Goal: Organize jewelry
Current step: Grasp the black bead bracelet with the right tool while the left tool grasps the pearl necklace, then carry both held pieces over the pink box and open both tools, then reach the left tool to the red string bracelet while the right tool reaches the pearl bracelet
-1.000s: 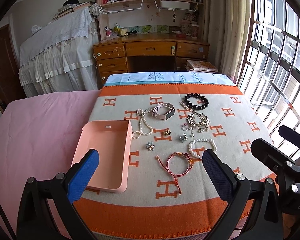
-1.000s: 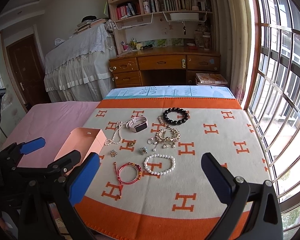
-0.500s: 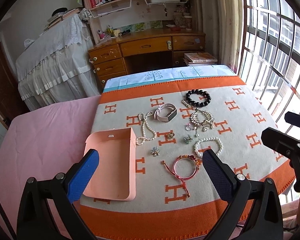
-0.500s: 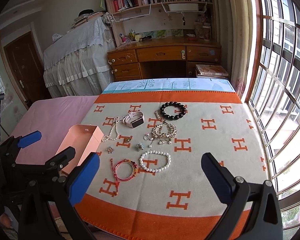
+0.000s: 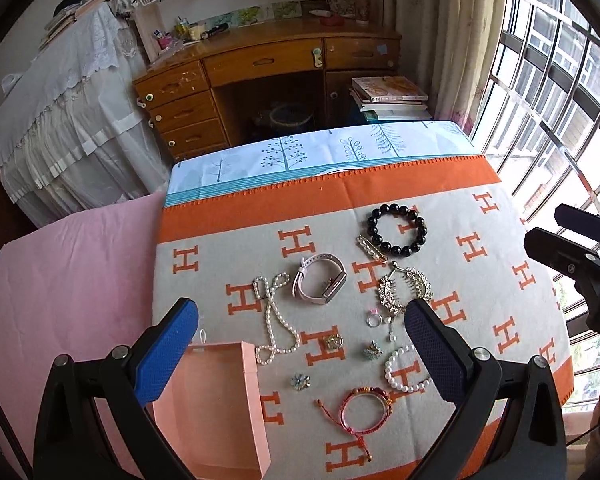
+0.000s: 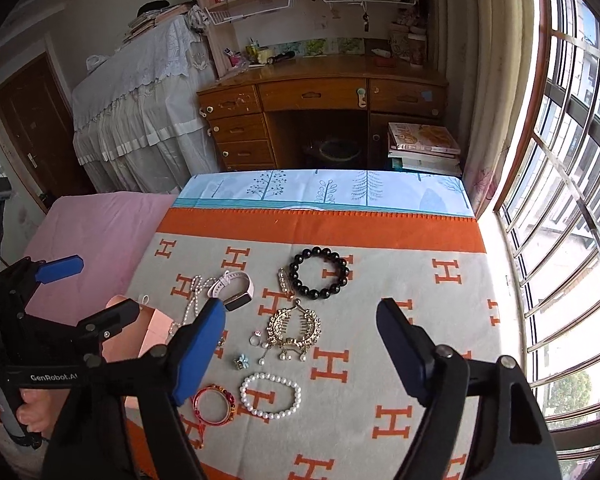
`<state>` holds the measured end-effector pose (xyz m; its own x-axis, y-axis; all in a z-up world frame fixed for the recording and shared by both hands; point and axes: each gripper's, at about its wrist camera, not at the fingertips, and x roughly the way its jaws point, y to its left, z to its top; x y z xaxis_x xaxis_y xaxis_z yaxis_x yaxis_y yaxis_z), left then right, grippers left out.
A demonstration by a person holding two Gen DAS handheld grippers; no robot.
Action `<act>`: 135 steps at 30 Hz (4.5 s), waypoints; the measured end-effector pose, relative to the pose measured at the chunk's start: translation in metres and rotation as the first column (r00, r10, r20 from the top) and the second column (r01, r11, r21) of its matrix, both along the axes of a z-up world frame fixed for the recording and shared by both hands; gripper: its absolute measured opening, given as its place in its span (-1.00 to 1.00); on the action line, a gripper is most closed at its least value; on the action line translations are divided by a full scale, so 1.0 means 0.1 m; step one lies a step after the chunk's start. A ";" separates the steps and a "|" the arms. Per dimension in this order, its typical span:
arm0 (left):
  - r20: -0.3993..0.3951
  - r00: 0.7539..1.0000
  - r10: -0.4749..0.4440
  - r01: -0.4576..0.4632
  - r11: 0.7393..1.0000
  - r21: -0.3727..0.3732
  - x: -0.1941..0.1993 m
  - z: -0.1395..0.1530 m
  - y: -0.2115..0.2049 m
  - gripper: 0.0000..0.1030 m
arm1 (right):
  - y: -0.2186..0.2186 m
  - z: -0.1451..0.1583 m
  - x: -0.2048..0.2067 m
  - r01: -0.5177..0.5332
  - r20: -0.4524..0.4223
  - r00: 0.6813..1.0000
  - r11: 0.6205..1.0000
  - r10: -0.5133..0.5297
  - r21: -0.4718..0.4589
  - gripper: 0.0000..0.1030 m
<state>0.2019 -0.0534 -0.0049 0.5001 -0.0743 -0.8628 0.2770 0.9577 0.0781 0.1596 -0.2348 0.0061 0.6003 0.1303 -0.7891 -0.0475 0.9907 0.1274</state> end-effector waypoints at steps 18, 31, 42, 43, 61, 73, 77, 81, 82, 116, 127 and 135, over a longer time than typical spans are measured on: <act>-0.299 0.939 0.170 -0.136 0.982 0.132 1.18 -1.55 0.55 0.68 | -0.24 -1.65 1.52 0.099 -0.359 0.929 0.995 -0.089 0.008 -0.18; -0.368 0.925 0.097 -0.040 0.987 0.159 1.16 -1.89 0.38 0.23 | -0.02 -1.88 1.64 0.041 -0.331 0.939 0.988 -0.089 -0.149 -0.70; -0.259 0.961 0.101 -0.078 0.992 0.095 0.81 -1.54 0.11 -0.94 | -0.07 -1.67 1.31 0.072 -0.314 0.945 0.996 -0.085 -0.053 -0.71; -0.227 0.968 0.106 -0.091 0.993 0.078 0.76 -1.42 0.13 -0.94 | -0.07 -1.61 1.25 0.073 -0.304 0.949 0.996 -0.083 -0.045 -0.71; 0.167 0.962 0.215 -0.175 0.959 -0.224 -0.49 0.95 1.26 -0.94 | 0.66 0.07 0.18 -0.076 0.039 0.997 0.993 0.073 0.091 -0.71; 0.095 0.963 0.251 -0.226 0.949 -0.219 -0.99 0.56 1.89 -0.94 | 1.85 0.13 -0.17 -0.333 0.071 0.942 0.939 0.328 0.089 -0.71; 0.015 0.971 0.240 -0.231 0.946 -0.228 -1.05 0.10 1.91 -0.94 | 2.19 -0.12 -0.17 -0.379 0.033 0.925 0.920 0.378 0.098 -0.71; -0.024 0.969 0.245 -0.245 0.946 -0.211 -1.14 -0.31 1.91 -0.94 | 2.45 -0.42 -0.13 -0.399 -0.025 0.915 0.911 0.403 0.105 -0.70; -0.020 0.968 0.251 -0.250 0.948 -0.198 -1.17 -0.39 1.90 -0.94 | 2.50 -0.50 -0.11 -0.399 -0.038 0.914 0.911 0.404 0.102 -0.70; 0.171 0.924 0.342 -0.315 0.935 -0.164 -1.46 -0.66 1.93 0.32 | 2.42 -1.26 -0.48 -0.415 -0.191 0.875 0.893 0.444 0.173 -0.49; 0.131 0.954 0.268 -0.247 0.955 -0.162 -1.44 -0.72 1.57 0.59 | 1.95 -1.23 -0.68 -0.367 -0.149 0.906 0.910 0.398 0.194 -0.48; 0.128 0.973 0.191 -0.164 0.967 -0.196 -1.36 -0.62 1.19 0.63 | 1.33 -0.99 -0.69 -0.264 -0.079 0.954 0.935 0.289 0.239 -0.48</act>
<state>0.0663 0.0660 -0.0668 0.6382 -0.1227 -0.7600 0.0998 0.9921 -0.0763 0.0907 -0.1014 -0.0925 0.4255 0.4587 -0.7801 -0.2884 0.8858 0.3635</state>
